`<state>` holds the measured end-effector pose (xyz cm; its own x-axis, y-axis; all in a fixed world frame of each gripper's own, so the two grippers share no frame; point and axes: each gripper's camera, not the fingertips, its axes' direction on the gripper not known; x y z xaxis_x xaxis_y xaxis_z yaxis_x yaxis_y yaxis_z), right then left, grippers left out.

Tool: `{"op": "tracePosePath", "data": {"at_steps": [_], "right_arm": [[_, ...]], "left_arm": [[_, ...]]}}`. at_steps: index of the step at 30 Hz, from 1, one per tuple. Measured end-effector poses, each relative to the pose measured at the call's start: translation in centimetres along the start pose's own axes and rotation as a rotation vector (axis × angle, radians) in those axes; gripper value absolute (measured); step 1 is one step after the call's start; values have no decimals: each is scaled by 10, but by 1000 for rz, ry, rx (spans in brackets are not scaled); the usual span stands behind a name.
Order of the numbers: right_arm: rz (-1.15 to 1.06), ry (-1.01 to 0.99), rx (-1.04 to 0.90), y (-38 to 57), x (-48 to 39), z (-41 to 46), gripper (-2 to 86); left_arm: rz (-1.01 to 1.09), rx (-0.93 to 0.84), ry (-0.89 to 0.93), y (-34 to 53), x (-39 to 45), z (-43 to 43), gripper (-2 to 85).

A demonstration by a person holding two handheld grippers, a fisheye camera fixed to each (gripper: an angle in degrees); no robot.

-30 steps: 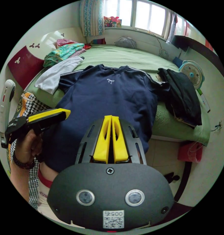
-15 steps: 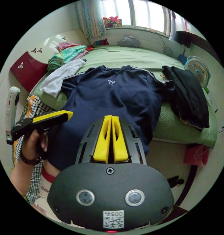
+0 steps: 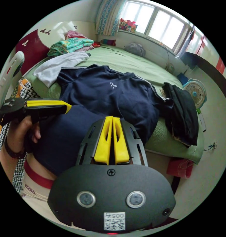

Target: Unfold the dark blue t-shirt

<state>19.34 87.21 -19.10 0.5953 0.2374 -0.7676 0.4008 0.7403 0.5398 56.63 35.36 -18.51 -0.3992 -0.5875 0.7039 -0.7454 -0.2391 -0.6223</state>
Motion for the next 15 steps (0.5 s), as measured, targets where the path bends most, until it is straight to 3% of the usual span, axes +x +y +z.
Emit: {"op": "tracePosePath", "data": {"at_steps": [15], "right_arm": [[34, -76, -5, 3, 16, 1, -10]], "left_arm": [[36, -18, -61, -6, 14, 14, -6]]}}
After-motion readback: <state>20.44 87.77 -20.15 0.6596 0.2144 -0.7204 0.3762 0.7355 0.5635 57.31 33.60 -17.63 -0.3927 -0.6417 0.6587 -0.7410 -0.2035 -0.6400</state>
